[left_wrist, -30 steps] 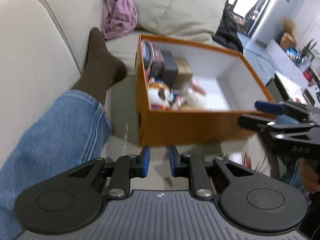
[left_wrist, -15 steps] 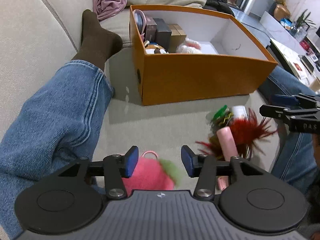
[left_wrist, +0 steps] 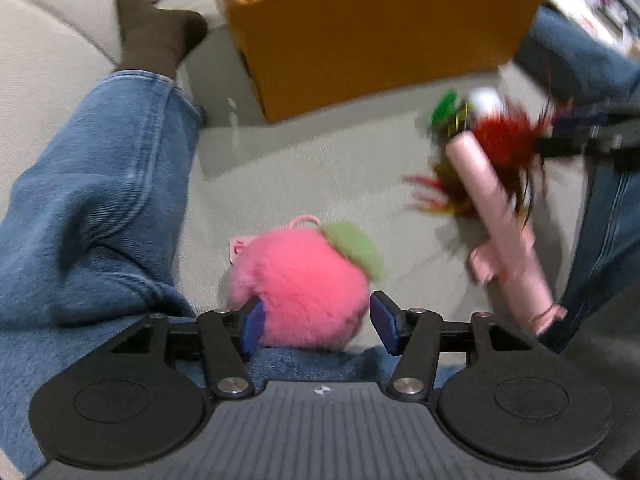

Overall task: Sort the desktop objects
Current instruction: 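Grasp the pink pompom with the left gripper while right grasps the red-feather toy, then carry the pompom and feather toy over the shoebox and lower them inside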

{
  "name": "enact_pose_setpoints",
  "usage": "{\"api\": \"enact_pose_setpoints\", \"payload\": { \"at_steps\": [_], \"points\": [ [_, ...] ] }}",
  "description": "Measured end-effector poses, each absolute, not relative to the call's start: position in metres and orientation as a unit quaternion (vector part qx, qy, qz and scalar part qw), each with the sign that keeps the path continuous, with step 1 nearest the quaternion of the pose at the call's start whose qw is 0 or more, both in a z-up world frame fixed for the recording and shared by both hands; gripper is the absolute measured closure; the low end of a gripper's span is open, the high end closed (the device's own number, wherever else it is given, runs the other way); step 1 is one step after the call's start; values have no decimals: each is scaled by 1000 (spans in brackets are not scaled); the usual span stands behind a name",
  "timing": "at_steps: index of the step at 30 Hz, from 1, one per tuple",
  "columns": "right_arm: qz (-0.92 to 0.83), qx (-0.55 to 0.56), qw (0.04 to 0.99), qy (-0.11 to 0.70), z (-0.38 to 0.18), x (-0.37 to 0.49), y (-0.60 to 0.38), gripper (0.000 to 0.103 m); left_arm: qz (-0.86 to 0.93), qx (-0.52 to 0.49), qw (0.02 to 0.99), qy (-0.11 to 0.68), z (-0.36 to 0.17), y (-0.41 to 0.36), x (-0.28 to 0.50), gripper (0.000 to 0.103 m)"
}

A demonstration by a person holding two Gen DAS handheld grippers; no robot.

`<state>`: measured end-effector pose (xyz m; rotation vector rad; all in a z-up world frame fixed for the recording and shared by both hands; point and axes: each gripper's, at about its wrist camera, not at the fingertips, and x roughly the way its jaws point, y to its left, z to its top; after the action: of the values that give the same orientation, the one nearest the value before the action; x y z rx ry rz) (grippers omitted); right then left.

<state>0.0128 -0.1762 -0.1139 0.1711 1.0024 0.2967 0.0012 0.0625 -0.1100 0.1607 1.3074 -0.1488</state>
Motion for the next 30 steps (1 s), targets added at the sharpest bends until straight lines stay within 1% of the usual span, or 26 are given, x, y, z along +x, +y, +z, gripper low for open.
{"api": "enact_pose_setpoints", "payload": {
  "at_steps": [5,8,12,14,15,17,18,19,20,30],
  "points": [
    [131,79,862,483,-115,12,-182,31,-44,87,769,632,-136,58,16,38],
    [137,67,862,484,-115,11,-184,35,-39,70,767,637,-147,60,22,43],
    [157,66,861,479,-118,16,-181,39,-28,28,780,625,-146,69,25,48],
    [167,62,855,486,-124,21,-176,52,-25,15,785,619,-145,73,23,50],
    [168,59,852,493,-128,24,-173,57,-23,11,787,616,-145,73,22,50],
    [168,61,848,499,-137,28,-170,74,-19,3,790,612,-144,74,21,51],
    [167,65,847,501,-140,30,-170,78,-17,-2,792,610,-144,75,21,51],
    [165,70,847,500,-142,32,-171,95,-15,-7,794,608,-144,75,21,51],
    [168,77,849,496,-141,33,-173,103,-14,-11,795,606,-143,75,21,52],
    [186,82,885,419,-95,42,-176,103,-6,-66,822,566,-122,86,23,54]
  ]
}}
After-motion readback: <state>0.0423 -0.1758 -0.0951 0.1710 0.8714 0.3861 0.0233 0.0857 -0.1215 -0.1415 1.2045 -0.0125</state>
